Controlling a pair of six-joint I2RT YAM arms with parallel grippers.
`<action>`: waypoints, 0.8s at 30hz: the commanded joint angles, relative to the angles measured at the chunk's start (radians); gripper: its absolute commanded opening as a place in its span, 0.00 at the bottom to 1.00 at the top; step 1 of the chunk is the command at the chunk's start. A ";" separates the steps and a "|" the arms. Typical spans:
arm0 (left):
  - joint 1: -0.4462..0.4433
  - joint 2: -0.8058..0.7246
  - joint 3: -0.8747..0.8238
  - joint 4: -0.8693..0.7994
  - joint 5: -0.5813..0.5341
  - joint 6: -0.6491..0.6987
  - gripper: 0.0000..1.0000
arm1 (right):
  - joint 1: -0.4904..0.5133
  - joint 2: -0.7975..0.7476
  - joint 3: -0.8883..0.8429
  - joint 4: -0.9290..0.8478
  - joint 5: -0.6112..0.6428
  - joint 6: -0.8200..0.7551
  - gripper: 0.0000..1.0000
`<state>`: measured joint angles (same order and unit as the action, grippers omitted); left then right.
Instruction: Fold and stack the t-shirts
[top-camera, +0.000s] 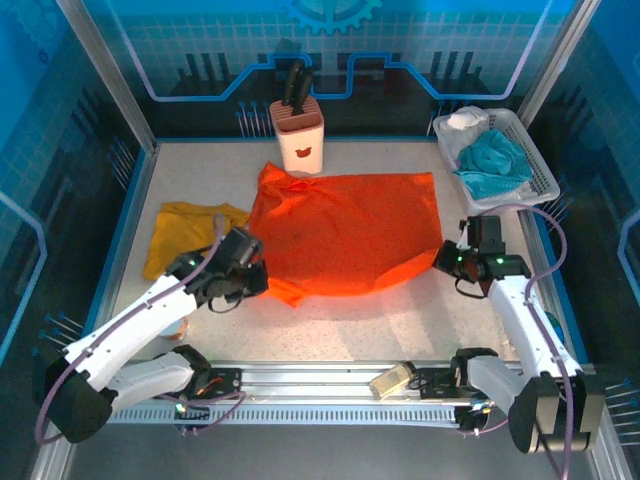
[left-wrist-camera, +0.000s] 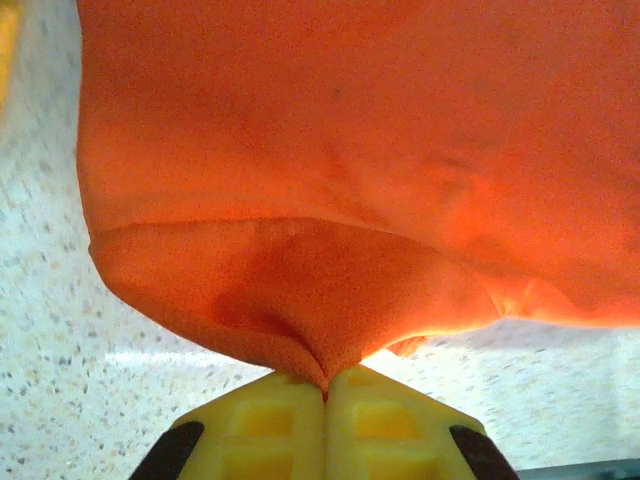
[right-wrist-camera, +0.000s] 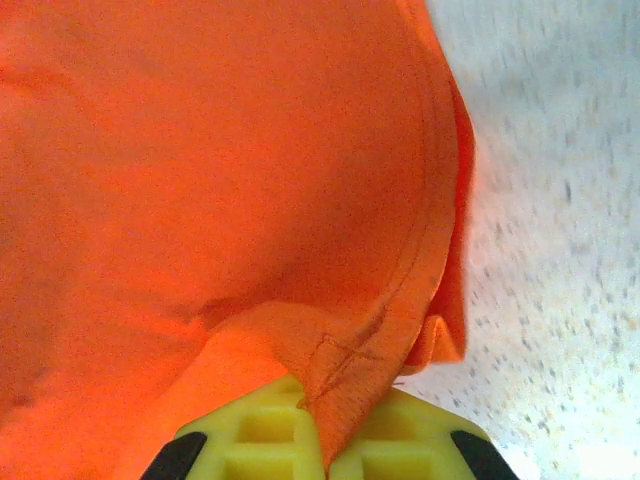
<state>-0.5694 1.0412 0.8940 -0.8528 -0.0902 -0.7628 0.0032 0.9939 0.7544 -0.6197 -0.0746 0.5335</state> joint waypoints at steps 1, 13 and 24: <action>0.083 0.024 0.145 -0.068 -0.008 0.139 0.00 | -0.026 0.012 0.105 -0.037 -0.040 -0.044 0.00; 0.195 0.204 0.849 -0.160 -0.104 0.419 0.00 | -0.063 0.099 0.534 -0.052 -0.204 0.010 0.00; 0.195 0.045 0.944 -0.037 0.062 0.493 0.00 | -0.065 -0.086 0.700 -0.077 -0.163 -0.059 0.00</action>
<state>-0.3794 1.1408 1.8046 -0.9443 -0.1085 -0.3061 -0.0471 0.9615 1.4078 -0.6807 -0.2611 0.4995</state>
